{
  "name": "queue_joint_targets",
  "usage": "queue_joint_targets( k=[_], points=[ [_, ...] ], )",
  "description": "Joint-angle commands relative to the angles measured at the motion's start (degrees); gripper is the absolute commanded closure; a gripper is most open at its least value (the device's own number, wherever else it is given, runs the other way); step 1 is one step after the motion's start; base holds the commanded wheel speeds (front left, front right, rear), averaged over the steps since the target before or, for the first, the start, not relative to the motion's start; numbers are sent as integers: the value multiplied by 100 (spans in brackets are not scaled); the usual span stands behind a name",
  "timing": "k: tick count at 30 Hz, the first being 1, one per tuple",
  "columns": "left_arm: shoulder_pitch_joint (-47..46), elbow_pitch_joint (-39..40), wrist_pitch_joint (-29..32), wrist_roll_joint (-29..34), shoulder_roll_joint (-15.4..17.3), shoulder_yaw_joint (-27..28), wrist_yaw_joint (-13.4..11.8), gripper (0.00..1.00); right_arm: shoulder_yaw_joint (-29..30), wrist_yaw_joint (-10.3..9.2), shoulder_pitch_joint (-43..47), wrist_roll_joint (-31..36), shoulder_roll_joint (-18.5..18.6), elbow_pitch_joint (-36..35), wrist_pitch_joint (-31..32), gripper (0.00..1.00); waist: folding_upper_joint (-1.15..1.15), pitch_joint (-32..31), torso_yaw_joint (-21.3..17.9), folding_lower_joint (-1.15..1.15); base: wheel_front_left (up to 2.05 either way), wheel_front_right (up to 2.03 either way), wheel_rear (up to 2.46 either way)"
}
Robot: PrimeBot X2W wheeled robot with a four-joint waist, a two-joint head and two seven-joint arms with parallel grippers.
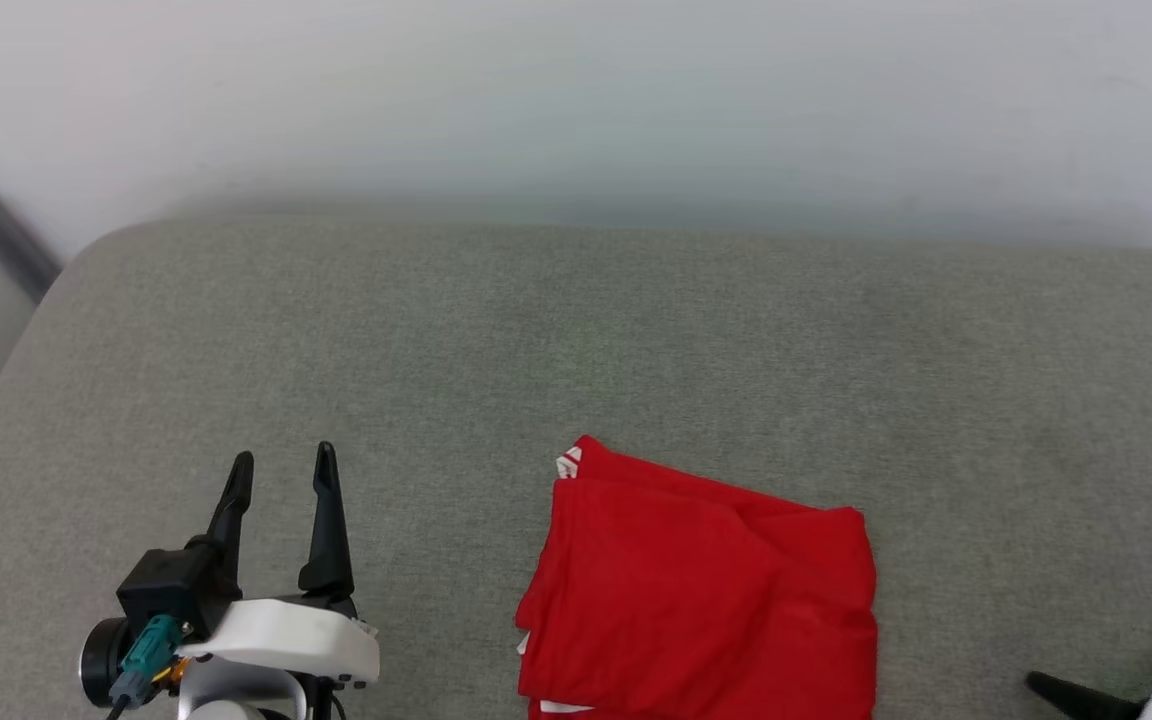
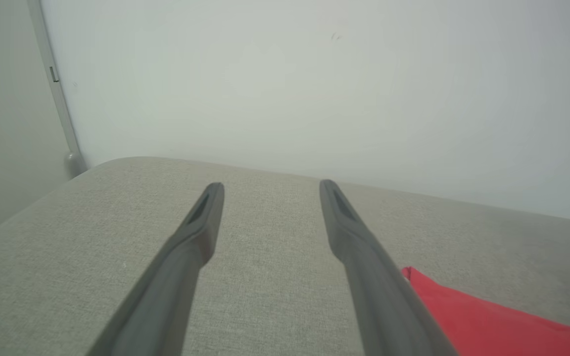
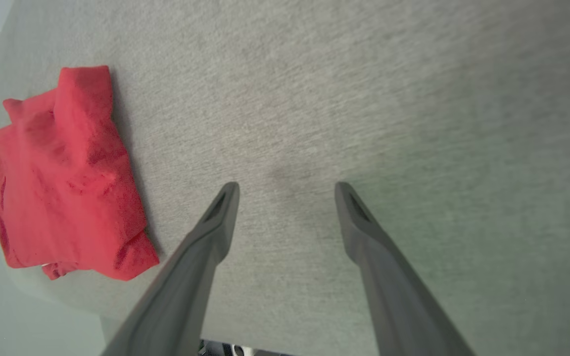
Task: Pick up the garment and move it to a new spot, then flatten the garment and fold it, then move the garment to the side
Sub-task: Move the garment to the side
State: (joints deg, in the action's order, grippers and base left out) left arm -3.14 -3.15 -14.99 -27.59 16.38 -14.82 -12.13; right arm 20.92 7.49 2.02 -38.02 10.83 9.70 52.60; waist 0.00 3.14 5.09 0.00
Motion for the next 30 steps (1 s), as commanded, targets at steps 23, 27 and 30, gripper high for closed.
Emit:
queue_joint_targets(
  k=[23, 27, 30],
  points=[
    [-274, -190, -20, 532, -335, 280, 407, 0, -1399, -4, -1444, -1848, -778, 1977, -21, 100, 0, 272, 422, 0, 0, 0, 0],
    [-194, -208, -21, 562, -327, 291, 442, 0, -1713, -2, -1462, -1350, -528, 1727, -281, 100, 0, 129, 257, 0, 0, 0, 0],
    [-105, -204, -21, 574, -316, 299, 435, 0, -2046, -2, -1453, -910, -323, 1507, -442, 100, 0, -16, 19, 0, 0, 0, 0]
  ],
)
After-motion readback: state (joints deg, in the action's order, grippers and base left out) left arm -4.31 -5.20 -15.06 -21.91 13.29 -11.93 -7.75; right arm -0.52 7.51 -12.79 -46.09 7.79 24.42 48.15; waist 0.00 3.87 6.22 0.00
